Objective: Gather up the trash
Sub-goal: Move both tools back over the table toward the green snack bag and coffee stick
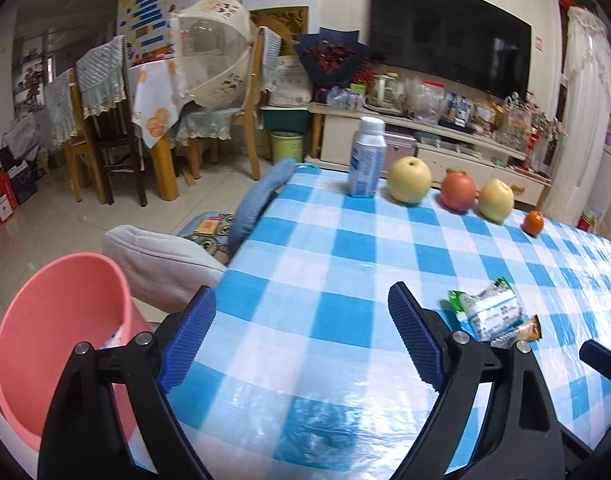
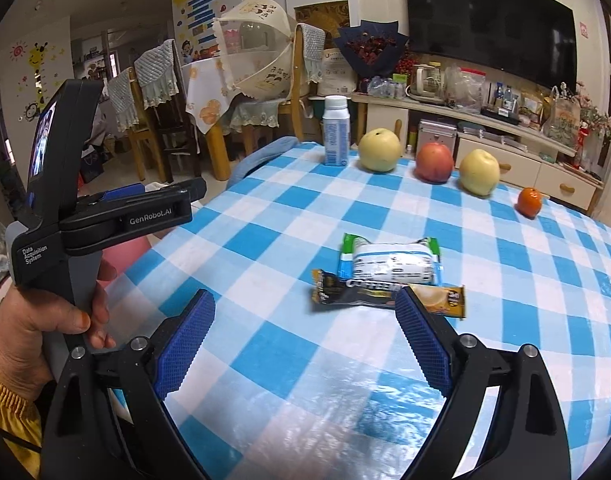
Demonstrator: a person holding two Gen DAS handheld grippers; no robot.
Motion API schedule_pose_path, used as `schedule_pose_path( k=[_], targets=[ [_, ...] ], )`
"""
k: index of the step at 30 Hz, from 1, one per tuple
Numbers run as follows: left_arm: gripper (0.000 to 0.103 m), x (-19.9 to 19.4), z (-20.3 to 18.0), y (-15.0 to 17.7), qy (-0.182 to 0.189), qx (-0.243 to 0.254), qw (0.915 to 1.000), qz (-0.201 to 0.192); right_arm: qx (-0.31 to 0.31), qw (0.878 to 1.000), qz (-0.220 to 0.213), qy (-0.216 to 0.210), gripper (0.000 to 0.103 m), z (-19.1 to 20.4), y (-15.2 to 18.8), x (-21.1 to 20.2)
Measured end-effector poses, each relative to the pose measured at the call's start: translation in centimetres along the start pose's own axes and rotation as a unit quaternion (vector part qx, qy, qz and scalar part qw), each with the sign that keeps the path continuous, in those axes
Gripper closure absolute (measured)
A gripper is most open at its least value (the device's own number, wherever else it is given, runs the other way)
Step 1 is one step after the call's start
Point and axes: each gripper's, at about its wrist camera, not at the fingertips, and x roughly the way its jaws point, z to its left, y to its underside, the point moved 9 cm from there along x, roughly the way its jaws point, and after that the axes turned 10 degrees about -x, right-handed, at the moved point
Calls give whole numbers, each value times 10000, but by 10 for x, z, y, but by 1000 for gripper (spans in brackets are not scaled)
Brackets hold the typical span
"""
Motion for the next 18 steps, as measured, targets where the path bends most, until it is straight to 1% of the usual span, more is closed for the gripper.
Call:
schedule_pose_path(
  k=[7,12,18],
  targets=[
    [15,2,-28,14,199,292,9993,128,-40,9998,27,189,12,-18,6,-2],
    [15,2,-50,25,434,495,9975,253,-45,9995,31,301,12,-31,10,-4],
    [15,2,-79,41,709,872,9930,374,-120,9989,64,454,12,-47,16,-7]
  ],
)
